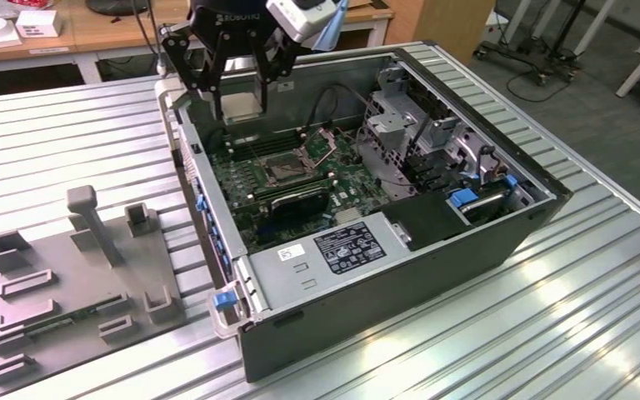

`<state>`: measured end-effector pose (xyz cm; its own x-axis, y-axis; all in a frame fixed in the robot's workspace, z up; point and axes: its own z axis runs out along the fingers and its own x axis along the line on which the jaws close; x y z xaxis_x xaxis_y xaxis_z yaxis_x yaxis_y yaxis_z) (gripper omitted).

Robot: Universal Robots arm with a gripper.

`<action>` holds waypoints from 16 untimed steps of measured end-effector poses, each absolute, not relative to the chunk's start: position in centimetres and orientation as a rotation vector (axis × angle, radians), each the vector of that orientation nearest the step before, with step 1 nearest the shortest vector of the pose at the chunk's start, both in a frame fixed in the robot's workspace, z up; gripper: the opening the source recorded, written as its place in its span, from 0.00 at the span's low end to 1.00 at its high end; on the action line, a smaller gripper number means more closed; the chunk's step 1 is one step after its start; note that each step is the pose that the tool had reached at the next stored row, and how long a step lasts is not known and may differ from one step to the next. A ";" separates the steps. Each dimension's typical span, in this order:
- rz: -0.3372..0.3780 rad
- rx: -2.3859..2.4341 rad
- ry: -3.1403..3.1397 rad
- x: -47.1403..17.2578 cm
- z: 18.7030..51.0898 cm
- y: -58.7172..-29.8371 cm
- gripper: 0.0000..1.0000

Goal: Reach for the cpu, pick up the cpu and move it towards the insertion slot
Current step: 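Pick up the cpu and move it towards the insertion slot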

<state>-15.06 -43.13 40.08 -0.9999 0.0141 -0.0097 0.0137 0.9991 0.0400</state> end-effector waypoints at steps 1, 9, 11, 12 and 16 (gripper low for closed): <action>0.063 0.022 3.131 -14.9 40.1 -43.1 0.55; 0.063 0.022 3.131 -14.8 40.1 -43.1 0.55; 0.063 0.022 3.131 -14.8 40.1 -43.1 0.55; 0.063 0.022 3.131 -14.8 40.1 -43.1 0.55; 0.062 0.022 3.131 -14.5 40.0 -42.6 0.55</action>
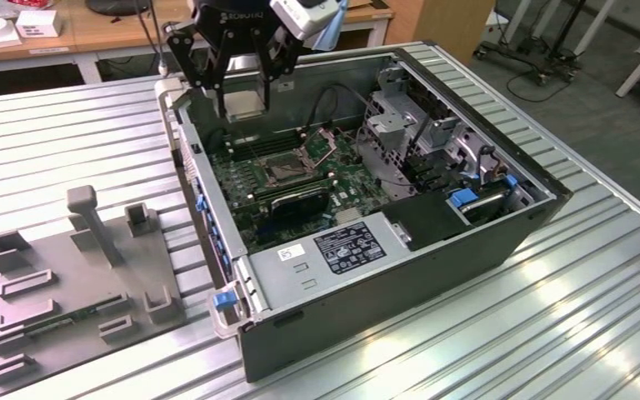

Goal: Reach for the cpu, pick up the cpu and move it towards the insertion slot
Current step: 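Pick up the cpu and move it towards the insertion slot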

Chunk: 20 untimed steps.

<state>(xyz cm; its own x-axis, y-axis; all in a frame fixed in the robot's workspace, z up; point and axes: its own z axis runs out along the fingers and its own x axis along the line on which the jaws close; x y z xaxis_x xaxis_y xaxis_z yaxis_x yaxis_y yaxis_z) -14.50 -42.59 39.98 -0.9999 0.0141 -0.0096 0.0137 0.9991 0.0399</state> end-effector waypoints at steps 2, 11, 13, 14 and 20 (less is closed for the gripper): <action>0.063 0.022 3.131 -14.1 39.9 -42.1 0.55; 0.063 0.022 3.131 -12.9 39.4 -40.5 0.55; 0.062 0.022 3.131 -12.7 39.4 -40.2 0.55; 0.063 0.022 3.131 -12.6 39.3 -40.0 0.55; 0.062 0.022 3.131 -12.3 39.1 -39.2 0.55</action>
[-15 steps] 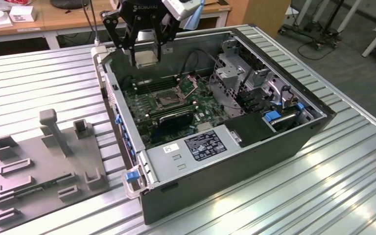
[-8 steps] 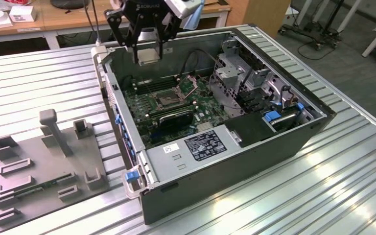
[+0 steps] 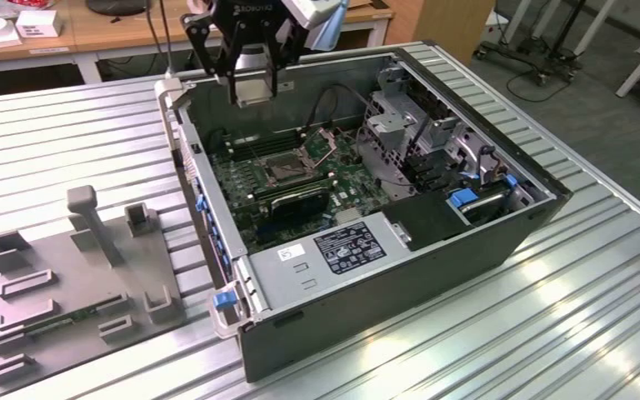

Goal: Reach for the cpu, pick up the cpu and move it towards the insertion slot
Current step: 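Pick up the cpu and move it towards the insertion slot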

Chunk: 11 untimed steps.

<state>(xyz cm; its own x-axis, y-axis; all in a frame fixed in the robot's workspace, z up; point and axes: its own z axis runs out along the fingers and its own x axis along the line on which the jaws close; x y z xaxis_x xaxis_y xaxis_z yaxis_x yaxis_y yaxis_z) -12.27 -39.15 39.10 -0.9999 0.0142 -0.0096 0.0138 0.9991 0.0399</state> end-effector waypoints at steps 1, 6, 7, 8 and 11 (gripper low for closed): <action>0.062 0.022 3.131 -12.2 39.1 -39.0 0.55; 0.062 0.022 3.131 -11.9 38.9 -37.9 0.55; 0.062 0.022 3.131 -11.7 38.9 -37.7 0.55; 0.063 0.022 3.131 -11.5 38.9 -37.5 0.55; 0.062 0.022 3.131 -10.9 38.8 -37.2 0.55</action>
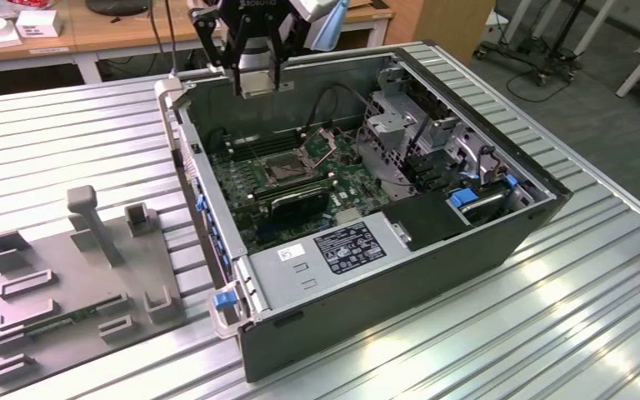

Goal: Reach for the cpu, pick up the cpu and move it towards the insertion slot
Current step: 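Pick up the cpu and move it towards the insertion slot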

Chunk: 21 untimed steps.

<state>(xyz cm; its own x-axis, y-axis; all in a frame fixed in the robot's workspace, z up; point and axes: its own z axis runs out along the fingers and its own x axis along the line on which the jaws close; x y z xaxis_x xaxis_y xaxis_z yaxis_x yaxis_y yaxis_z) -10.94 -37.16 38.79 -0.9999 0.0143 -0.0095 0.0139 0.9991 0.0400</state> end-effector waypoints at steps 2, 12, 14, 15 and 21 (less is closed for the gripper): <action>0.063 0.022 3.131 -10.5 38.8 -37.0 0.55; 0.062 0.022 3.131 -7.9 38.6 -36.5 0.55; 0.063 0.022 3.131 -7.3 38.6 -36.2 0.55; 0.063 0.022 3.131 -7.1 38.6 -36.0 0.55; 0.063 0.022 3.131 -6.3 38.3 -34.3 0.55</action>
